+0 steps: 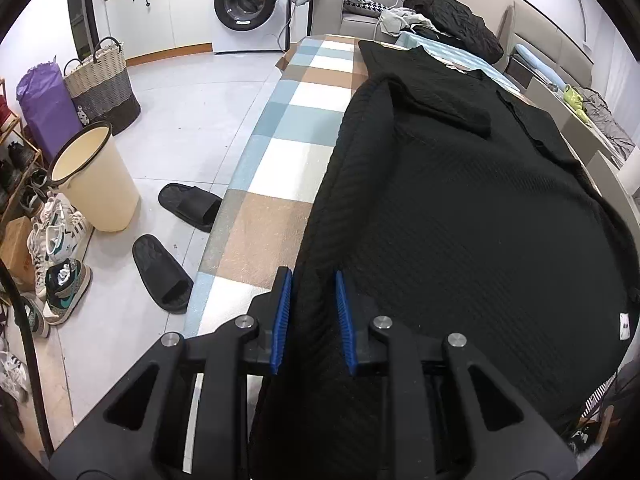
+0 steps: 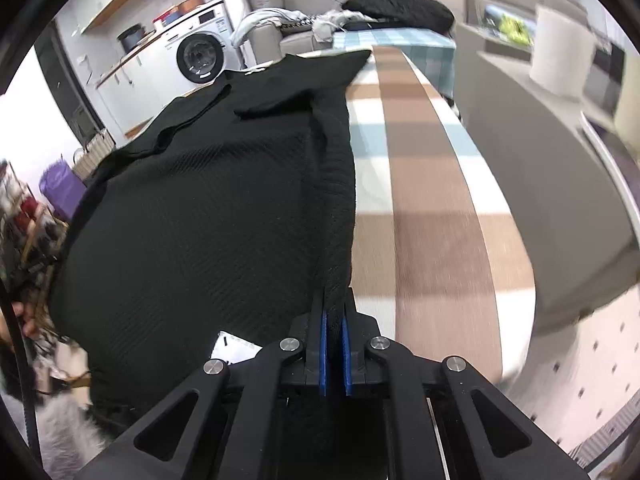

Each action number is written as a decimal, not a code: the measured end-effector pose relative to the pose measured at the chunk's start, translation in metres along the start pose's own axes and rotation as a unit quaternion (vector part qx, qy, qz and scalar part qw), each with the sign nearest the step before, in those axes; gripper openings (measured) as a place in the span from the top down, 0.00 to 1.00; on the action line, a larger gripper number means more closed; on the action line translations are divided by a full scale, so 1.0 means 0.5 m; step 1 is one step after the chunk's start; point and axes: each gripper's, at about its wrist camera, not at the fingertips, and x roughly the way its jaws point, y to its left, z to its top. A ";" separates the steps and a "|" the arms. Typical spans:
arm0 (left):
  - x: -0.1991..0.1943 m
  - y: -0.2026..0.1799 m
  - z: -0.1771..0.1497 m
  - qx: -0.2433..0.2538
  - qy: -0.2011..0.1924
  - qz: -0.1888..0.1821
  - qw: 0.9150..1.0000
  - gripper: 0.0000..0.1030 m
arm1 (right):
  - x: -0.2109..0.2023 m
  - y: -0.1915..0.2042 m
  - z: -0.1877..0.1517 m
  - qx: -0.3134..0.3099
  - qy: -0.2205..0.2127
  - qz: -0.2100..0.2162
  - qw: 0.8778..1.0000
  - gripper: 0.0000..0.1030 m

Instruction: Fold small clothes

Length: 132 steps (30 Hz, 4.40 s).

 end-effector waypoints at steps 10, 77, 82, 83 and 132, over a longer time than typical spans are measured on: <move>-0.002 -0.005 -0.007 0.003 -0.005 -0.011 1.000 0.93 | 0.017 0.000 -0.004 0.006 -0.010 0.018 1.000 0.70; 0.257 -0.066 0.306 0.014 0.001 -0.054 0.998 0.29 | 0.206 -0.013 0.317 0.049 -0.037 0.016 0.998 0.30; 0.265 -0.068 0.310 0.010 0.005 -0.080 0.997 0.42 | 0.224 -0.007 0.319 0.042 -0.032 0.019 0.998 0.41; 0.267 -0.072 0.311 0.011 0.004 -0.084 0.996 0.46 | 0.226 -0.005 0.318 0.038 -0.032 0.017 0.999 0.47; 0.040 -0.032 0.069 0.032 -0.002 -0.042 0.999 0.51 | 0.052 -0.040 0.108 0.054 -0.023 0.018 0.998 0.50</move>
